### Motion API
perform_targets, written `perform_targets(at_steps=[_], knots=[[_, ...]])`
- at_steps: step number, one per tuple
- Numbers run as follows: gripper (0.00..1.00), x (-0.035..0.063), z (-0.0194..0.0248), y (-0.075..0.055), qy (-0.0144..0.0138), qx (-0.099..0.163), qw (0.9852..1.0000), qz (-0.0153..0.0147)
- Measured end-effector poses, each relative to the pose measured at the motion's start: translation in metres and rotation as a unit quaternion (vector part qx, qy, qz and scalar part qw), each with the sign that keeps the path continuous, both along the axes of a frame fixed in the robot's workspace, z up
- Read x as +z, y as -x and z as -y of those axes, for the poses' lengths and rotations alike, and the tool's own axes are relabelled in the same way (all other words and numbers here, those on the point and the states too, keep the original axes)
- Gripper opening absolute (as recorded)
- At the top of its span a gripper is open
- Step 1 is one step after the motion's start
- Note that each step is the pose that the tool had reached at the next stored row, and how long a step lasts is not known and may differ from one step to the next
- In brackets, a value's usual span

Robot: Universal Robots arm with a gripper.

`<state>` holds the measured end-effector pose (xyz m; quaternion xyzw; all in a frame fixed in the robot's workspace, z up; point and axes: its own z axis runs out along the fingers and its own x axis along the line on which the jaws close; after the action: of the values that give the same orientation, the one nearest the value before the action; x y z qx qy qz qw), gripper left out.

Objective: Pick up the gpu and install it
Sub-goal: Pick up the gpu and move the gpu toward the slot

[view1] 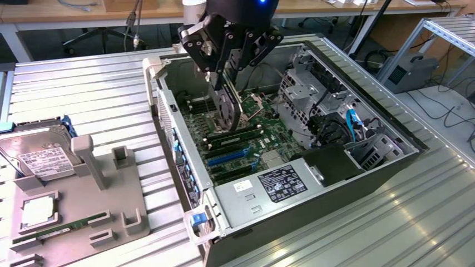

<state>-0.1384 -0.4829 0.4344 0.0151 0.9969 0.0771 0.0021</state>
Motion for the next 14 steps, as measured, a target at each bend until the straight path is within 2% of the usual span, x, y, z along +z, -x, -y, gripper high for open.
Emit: perform_targets(at_steps=[14], knots=[[0.27,0.0000,0.0000,-0.029,0.0000,0.000,1.0000,0.0000]])
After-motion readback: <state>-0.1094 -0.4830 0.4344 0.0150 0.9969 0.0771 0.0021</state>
